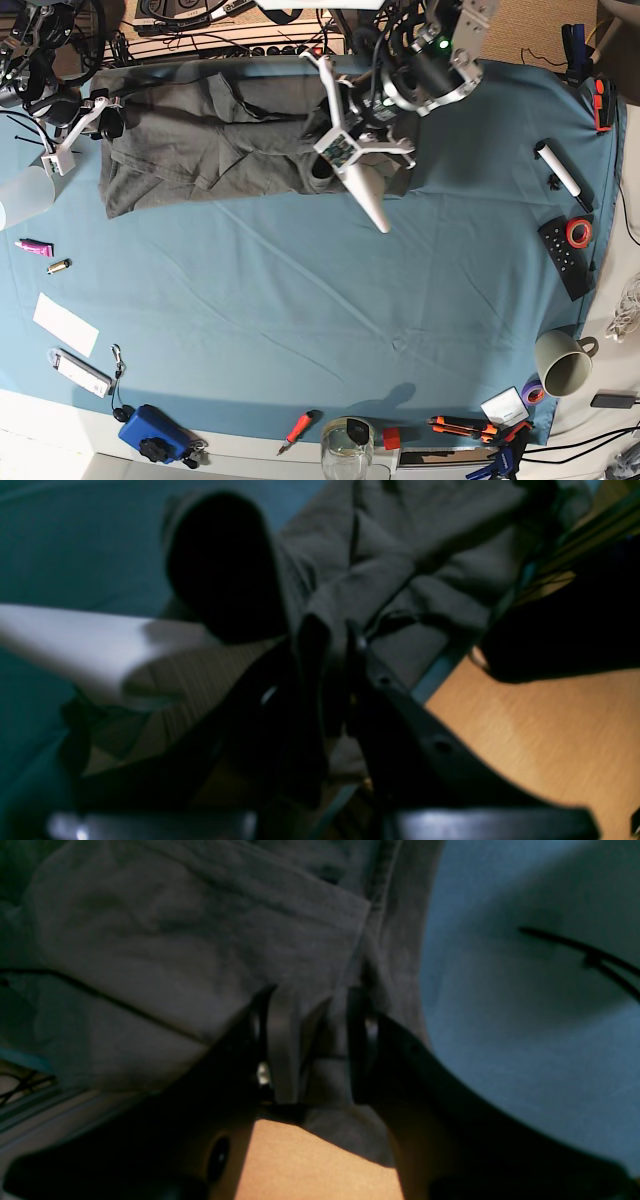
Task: Fold the T-shirt properly
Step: 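Move the left gripper to the strip's end and grasp it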
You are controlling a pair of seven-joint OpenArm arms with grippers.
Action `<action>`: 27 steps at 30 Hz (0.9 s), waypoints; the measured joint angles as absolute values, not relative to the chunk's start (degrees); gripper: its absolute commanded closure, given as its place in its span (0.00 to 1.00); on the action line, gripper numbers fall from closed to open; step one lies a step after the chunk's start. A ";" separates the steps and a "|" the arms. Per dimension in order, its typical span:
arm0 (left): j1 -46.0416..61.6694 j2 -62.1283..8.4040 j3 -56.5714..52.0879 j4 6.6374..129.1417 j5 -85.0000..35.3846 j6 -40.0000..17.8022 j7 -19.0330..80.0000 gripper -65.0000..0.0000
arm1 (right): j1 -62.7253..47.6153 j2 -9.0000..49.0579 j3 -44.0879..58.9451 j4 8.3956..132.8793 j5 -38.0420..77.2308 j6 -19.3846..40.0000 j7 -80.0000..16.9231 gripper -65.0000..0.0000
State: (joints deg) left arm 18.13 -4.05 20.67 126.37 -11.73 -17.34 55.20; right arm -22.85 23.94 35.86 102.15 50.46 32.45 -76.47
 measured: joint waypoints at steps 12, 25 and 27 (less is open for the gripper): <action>13.67 -0.49 20.67 116.46 -12.29 -17.80 54.94 1.00 | -22.85 23.94 35.86 102.15 50.46 32.45 -75.99 0.74; 12.32 -0.47 20.67 114.19 -19.27 -24.43 54.98 0.77 | -20.91 23.94 35.86 102.15 50.50 32.45 -75.59 0.74; 12.32 -0.45 20.67 114.19 -21.32 -25.98 54.61 0.68 | -20.84 23.94 35.86 102.15 50.46 32.45 -75.61 0.74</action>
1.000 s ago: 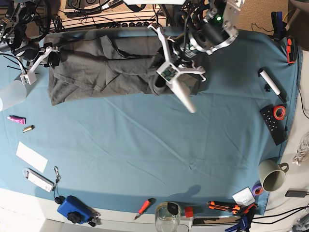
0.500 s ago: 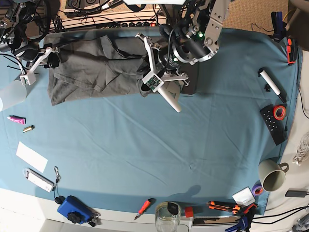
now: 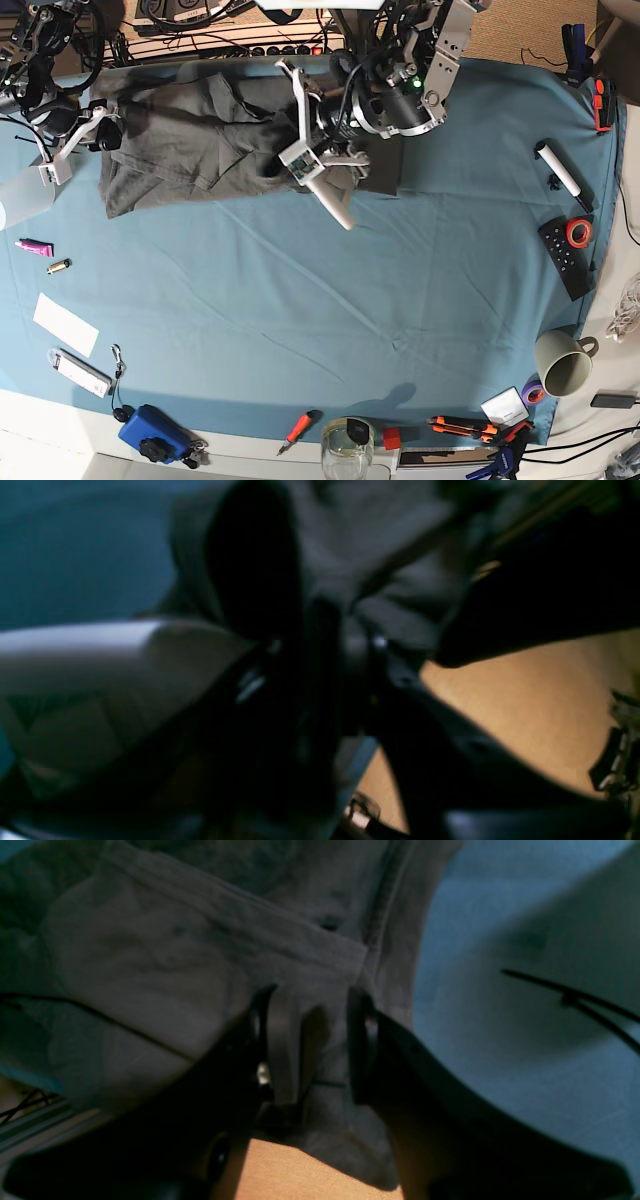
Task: Fold the T-shirt properly
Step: 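Move the left gripper to the strip's end and grasp it, then fold the strip's end over toward the right gripper with the left gripper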
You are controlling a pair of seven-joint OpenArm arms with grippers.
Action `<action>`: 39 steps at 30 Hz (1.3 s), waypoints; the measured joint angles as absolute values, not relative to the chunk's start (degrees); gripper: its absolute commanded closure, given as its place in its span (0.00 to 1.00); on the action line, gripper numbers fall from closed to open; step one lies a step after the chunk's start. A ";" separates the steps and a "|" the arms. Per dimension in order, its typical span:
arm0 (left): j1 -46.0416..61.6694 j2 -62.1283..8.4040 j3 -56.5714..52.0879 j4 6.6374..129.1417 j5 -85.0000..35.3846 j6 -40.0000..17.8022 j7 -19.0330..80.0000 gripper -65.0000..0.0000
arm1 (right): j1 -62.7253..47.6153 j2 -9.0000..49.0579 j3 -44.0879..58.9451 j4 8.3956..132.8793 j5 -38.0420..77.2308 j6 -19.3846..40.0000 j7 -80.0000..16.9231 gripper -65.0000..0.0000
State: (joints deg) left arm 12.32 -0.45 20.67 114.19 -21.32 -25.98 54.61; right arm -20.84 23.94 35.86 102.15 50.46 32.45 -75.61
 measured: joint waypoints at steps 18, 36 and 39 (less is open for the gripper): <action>12.01 2.76 20.67 119.39 -17.91 -26.17 54.70 0.68 | -20.82 23.94 35.86 102.15 50.46 32.45 -75.59 0.74; 19.27 -1.72 20.67 124.90 -12.25 -31.53 58.35 1.00 | -19.49 23.92 35.86 102.13 50.33 32.45 -74.76 0.74; 19.16 -1.74 20.67 120.44 -11.55 -33.58 59.09 1.00 | -19.33 23.94 35.86 102.13 50.22 32.45 -74.76 0.74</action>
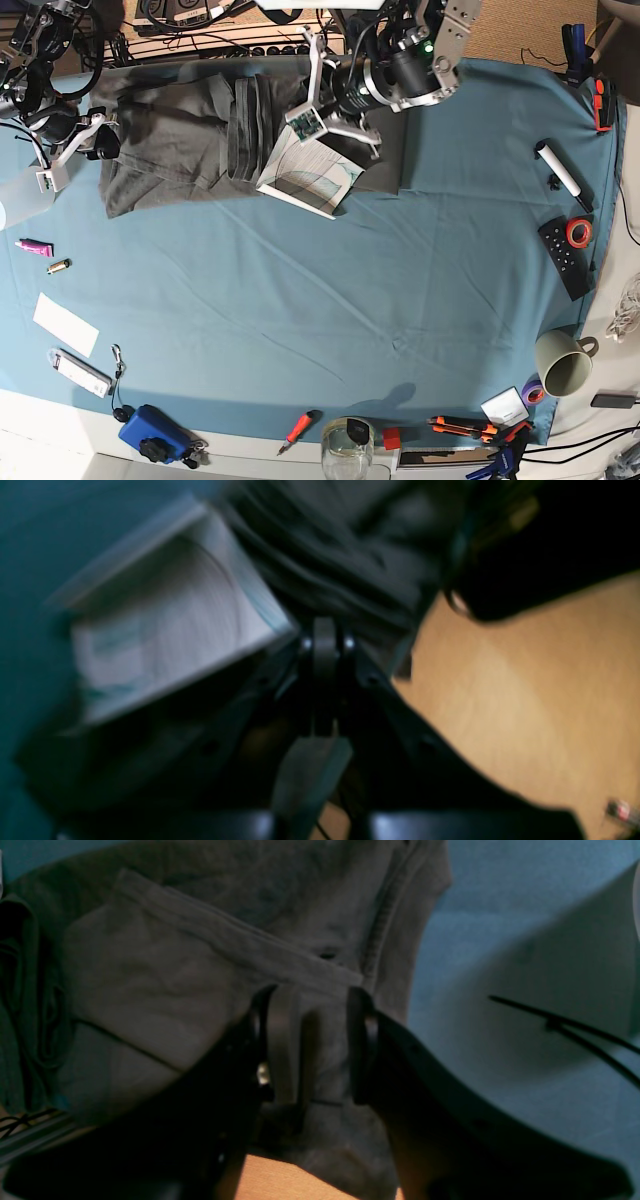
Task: Fold the T-shirt properly
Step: 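Fold the strip's end over toward the right gripper with the left gripper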
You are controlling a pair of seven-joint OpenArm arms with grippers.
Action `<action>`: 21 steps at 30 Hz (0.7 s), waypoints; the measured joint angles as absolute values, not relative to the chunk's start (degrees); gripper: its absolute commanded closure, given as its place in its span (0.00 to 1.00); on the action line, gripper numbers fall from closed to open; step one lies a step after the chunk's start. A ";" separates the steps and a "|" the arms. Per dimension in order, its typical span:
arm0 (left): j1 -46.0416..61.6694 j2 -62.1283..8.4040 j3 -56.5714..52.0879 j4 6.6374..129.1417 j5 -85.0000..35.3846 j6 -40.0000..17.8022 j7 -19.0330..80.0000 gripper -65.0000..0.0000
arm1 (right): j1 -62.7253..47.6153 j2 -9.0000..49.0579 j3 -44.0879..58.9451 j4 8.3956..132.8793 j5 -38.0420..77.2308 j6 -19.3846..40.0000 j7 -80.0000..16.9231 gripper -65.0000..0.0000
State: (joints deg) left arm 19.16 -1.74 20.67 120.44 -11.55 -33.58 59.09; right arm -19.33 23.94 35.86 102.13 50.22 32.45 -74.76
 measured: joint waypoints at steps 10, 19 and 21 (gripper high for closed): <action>14.98 -1.74 20.67 114.98 -5.58 -33.32 55.48 1.00 | -19.20 23.94 35.86 102.13 50.00 32.45 -74.76 0.74; 5.23 -1.74 20.88 103.79 -5.56 -26.98 53.76 1.00 | -19.18 23.94 35.86 102.13 49.36 32.45 -74.76 0.74; 2.74 -1.76 20.88 103.53 -5.56 -24.69 53.69 1.00 | -19.18 23.94 35.86 102.13 49.32 32.42 -74.76 0.74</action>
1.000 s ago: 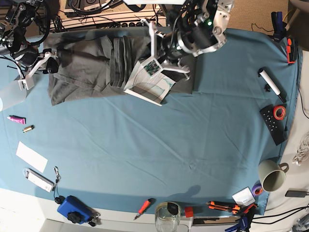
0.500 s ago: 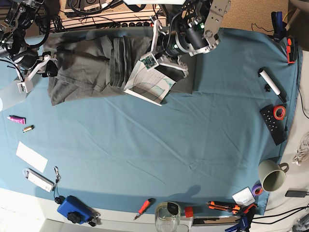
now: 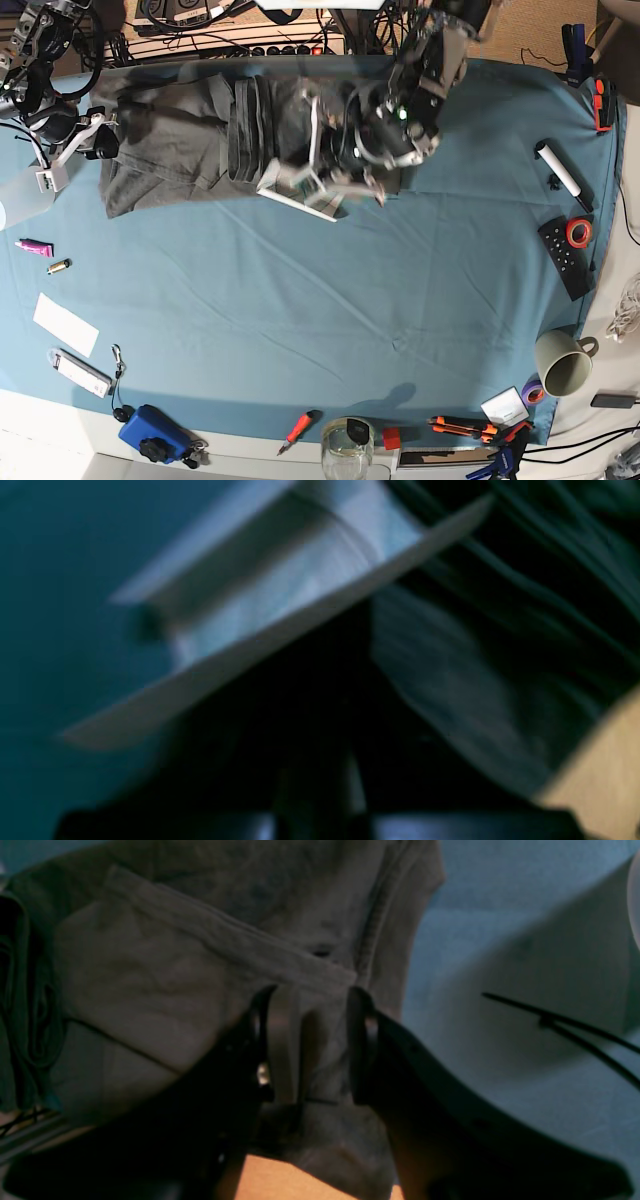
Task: Fold the T-shirt properly
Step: 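Fold the strip's end over toward the right gripper with the left gripper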
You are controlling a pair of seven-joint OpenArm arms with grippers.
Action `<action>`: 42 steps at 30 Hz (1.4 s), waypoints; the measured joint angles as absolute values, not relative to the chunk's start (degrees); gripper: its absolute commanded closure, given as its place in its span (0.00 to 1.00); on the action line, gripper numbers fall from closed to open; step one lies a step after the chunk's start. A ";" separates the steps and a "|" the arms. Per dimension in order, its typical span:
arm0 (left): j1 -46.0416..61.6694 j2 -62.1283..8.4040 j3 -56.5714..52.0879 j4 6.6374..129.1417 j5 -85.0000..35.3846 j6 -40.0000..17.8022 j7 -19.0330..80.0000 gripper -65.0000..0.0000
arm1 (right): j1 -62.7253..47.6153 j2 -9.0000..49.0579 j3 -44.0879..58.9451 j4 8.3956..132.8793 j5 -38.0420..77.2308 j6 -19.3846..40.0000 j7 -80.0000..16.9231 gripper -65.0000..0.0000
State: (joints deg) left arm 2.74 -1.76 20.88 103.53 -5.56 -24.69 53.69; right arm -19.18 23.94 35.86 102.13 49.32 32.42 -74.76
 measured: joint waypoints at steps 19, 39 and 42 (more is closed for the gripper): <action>-2.94 0.47 19.05 101.86 -10.68 -25.23 51.86 1.00 | -19.18 23.92 35.86 102.13 48.93 32.45 -74.74 0.74; -7.68 3.66 19.42 93.65 -5.13 -22.81 61.45 1.00 | -19.18 23.94 35.86 102.13 48.69 32.45 -74.72 0.74; -8.64 3.57 18.11 96.18 -7.94 -20.67 64.07 1.00 | -19.09 23.92 35.86 102.13 48.71 32.45 -73.65 0.74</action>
State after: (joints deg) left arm -8.64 3.57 18.11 96.18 -7.94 -20.67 64.07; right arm -19.09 23.92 35.86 102.13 48.71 32.45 -73.65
